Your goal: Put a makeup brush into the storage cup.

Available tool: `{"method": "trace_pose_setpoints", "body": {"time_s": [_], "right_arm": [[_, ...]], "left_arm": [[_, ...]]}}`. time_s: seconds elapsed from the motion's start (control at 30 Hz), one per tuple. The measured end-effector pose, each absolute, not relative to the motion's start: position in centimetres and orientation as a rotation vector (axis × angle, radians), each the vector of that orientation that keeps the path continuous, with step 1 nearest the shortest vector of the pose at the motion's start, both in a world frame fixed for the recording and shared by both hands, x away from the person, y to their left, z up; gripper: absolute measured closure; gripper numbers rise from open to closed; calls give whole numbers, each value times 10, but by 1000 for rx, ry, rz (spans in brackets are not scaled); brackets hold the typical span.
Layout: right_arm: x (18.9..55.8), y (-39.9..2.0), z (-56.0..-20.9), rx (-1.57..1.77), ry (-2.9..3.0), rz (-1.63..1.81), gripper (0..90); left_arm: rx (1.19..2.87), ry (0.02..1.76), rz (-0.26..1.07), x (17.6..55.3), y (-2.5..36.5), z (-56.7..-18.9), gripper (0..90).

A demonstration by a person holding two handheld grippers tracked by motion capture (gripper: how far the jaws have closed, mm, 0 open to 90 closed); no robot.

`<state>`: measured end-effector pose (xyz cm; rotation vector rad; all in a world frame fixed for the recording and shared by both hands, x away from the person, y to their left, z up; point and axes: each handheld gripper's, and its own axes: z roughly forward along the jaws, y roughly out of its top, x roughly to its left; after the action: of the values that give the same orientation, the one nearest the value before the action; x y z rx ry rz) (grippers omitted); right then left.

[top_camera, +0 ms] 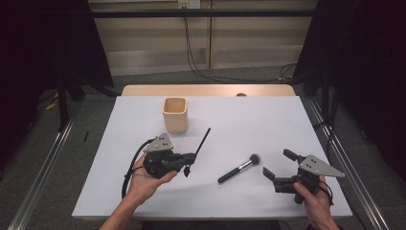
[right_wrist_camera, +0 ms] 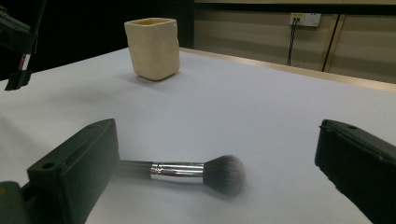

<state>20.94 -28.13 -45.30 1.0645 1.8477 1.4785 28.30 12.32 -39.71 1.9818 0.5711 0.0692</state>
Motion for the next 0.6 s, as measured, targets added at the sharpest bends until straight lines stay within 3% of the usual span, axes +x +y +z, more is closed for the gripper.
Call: {"method": "trace_pose_setpoints", "body": {"time_s": [0.17,0.6], "right_arm": [[210,-280,-453,1062,1854,1484,0],[209,-279,-453,1074,1871,1488,0]], "left_arm": [[1996,544,2,283,112,-394,859],[2046,485,-23,286,94,-395,859]]}}
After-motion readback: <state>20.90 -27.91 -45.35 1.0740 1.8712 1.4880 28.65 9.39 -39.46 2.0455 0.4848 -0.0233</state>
